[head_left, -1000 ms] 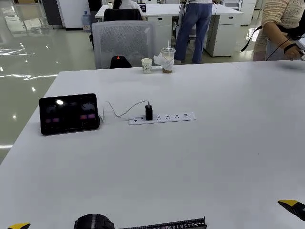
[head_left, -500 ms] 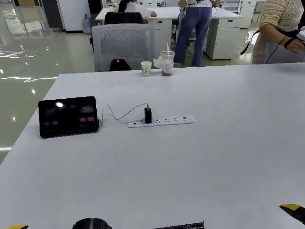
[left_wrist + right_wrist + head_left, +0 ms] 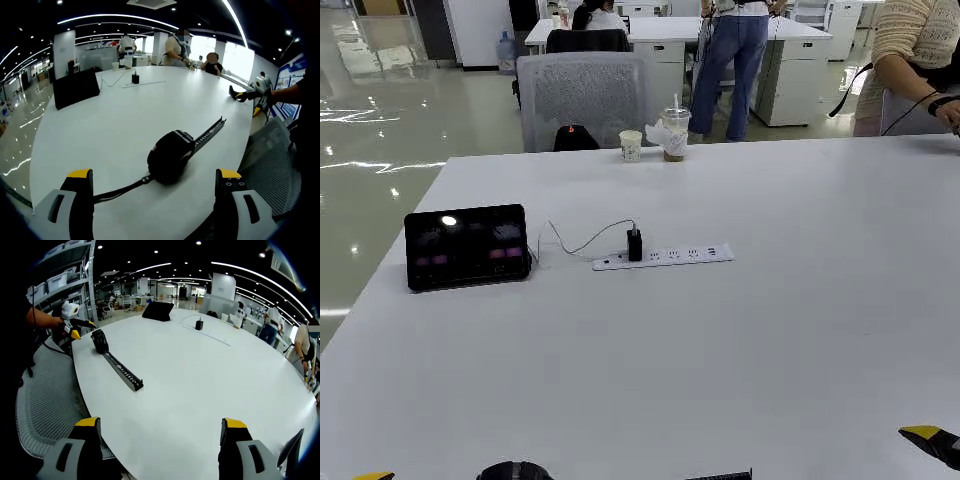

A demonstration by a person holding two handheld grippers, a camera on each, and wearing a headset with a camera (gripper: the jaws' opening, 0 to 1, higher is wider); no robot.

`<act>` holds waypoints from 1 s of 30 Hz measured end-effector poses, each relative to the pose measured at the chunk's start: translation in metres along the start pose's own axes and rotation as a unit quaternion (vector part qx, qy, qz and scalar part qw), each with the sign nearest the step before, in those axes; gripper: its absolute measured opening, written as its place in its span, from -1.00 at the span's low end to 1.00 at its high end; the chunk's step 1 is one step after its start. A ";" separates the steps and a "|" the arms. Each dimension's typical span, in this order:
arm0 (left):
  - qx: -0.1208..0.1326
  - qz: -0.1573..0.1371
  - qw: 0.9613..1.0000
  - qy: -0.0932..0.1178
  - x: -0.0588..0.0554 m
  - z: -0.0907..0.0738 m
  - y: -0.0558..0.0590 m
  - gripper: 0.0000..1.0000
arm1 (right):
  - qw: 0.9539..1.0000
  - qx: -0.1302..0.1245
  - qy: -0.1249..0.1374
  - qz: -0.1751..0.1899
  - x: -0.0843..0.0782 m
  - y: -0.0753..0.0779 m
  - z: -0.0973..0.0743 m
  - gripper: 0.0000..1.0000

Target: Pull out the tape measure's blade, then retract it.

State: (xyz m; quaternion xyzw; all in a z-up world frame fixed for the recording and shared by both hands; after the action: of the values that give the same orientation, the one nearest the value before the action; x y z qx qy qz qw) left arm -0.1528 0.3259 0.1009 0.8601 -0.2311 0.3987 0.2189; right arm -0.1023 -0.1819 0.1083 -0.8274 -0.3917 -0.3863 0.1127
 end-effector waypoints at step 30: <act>0.050 -0.027 0.998 0.041 0.034 0.046 0.044 0.98 | 0.992 0.074 -0.018 -0.103 0.055 -0.011 0.032 0.98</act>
State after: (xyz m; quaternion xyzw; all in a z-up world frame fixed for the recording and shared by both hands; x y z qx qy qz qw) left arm -0.1315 0.2574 0.1097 0.8586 -0.1788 0.4388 0.1956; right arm -0.0712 -0.1281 0.1253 -0.7785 -0.5046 -0.3512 0.1263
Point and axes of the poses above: the centre of the closed fingertips' face, and the gripper's own axes: z roughly forward along the fingers, y roughly to its right, x roughly out of its top, the point moved 8 cm from there along -z, roughly backward along the fingers, and after that the axes turned 9 degrees about -x, right-handed, at the moved point
